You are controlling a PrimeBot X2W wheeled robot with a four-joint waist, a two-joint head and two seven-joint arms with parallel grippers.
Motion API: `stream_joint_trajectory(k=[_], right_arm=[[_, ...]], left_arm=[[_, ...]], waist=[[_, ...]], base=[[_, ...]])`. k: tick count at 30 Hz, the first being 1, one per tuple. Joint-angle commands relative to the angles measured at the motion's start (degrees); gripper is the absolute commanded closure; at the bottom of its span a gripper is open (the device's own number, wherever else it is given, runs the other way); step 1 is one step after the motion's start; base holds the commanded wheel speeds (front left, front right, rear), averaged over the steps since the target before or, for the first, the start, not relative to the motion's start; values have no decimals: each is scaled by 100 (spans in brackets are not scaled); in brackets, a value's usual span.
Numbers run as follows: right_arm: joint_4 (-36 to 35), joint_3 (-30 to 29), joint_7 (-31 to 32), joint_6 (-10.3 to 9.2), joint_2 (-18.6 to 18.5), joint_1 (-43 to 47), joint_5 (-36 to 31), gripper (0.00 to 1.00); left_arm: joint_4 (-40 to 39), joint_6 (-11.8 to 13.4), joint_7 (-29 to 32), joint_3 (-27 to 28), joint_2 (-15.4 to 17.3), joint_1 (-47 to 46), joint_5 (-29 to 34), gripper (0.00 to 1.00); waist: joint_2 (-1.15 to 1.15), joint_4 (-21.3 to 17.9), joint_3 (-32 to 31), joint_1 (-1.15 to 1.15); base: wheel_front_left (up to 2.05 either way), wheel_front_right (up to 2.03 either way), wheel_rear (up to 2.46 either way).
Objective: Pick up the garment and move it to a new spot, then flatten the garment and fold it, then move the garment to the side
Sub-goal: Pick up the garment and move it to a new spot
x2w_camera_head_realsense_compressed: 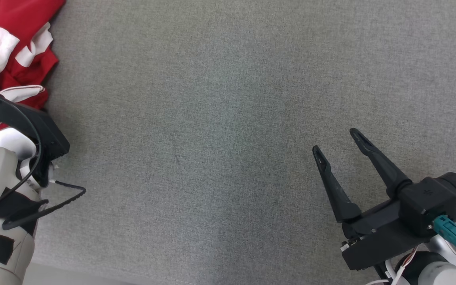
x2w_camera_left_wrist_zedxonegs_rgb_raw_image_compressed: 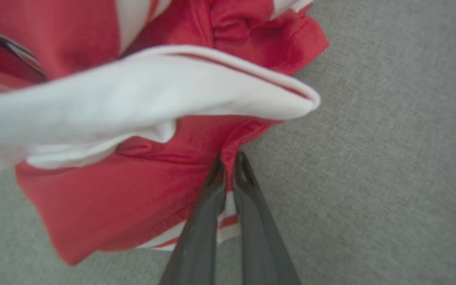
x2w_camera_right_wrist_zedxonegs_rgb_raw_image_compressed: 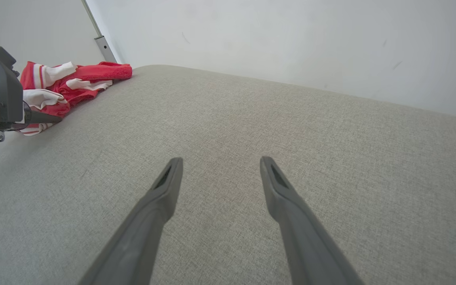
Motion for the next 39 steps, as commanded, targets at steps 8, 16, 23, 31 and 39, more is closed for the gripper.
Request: stream_joint_trajectory(k=[8,16,23,31,39], right_arm=[[316,100,-211,0,66,-46,171,0],[628,130,-403,0,140,-58,337,0],[921,156,-605,0,164,24,515,0],[1261,92,-927,0,166,143,878,0],[1582,156,-1169,0,167,287,1172,0]], left_arm=[[246,-89,-299,-11,22,34,-62,100],[148,-208,-535,-194,-41,-102,100,100],[-99,-253,-606,-334,-141,-319,180,100],[-358,-256,-570,-518,-181,-526,340,100],[-596,-9,-648,-758,-12,-908,664,100]], waist=[[-1,51,-423,0],[-1,74,-995,0],[-1,15,-1552,0],[-1,-201,-2165,0],[-1,-546,-2778,0]], base=[[0,0,0],[0,0,0],[0,0,0],[0,0,0],[0,0,0]])
